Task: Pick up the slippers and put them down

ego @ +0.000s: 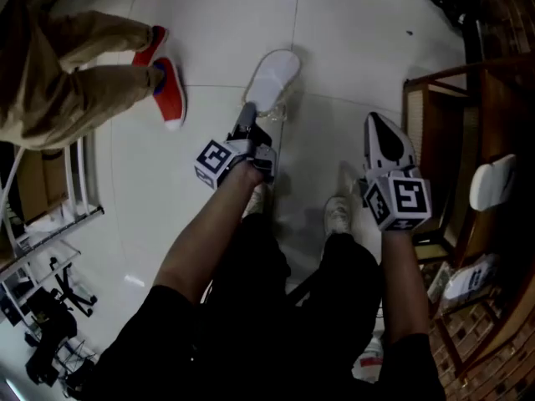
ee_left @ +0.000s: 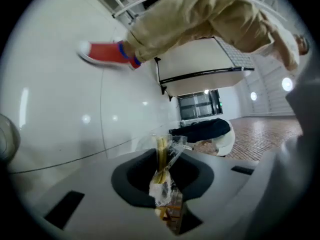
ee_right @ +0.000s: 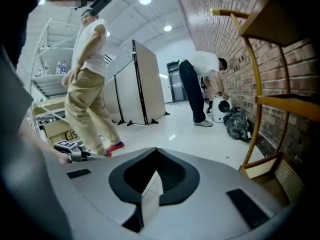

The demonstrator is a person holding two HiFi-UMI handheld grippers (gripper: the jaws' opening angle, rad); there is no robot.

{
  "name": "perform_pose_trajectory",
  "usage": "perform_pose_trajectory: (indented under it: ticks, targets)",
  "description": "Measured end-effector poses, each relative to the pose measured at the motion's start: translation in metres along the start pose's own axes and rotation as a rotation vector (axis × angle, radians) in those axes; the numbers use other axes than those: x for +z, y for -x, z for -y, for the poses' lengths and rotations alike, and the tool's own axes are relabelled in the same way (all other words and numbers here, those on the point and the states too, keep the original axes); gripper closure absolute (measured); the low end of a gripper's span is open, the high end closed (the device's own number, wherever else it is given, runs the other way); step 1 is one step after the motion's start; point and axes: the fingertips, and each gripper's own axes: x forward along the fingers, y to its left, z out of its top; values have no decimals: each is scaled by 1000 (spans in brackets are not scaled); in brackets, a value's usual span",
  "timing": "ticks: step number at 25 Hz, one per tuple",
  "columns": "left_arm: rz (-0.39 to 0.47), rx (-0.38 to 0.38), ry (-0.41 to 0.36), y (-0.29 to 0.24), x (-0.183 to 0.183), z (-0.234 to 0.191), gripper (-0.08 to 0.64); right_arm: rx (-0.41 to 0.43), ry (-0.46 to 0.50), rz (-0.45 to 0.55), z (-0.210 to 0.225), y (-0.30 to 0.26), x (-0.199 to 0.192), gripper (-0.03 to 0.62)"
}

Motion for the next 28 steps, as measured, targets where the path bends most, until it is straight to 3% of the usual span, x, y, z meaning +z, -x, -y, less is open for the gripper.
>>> perform_pose_trajectory:
  ticks: [6,12,17,19,21,25,28]
  targets:
    - [-7,106,37,-1,5,-62,502,-11,-31,-171,-7,-44,-56,583]
    - [-19,188,32,-9,-15,-106,503,3,-75,-258,-5,-58,-104,583]
    - [-97,292,-58,-14,-33,-134,493,-38,-132,-348,1,-64,-137,583]
    - [-159,350,-124,-15,-43,-147,448,-47,-156,-362,2,-63,-144,583]
    - [-244,433,-232,-14,-51,-160,328,-42,-162,-374,0,-62,-145,583]
    - [-492,663,-614,4,-61,-188,262,-28,-167,-408,-4,-60,-151,584]
    - [-687,743,-813,17,-78,-199,262,-40,-156,-445,-3,-61,-158,583]
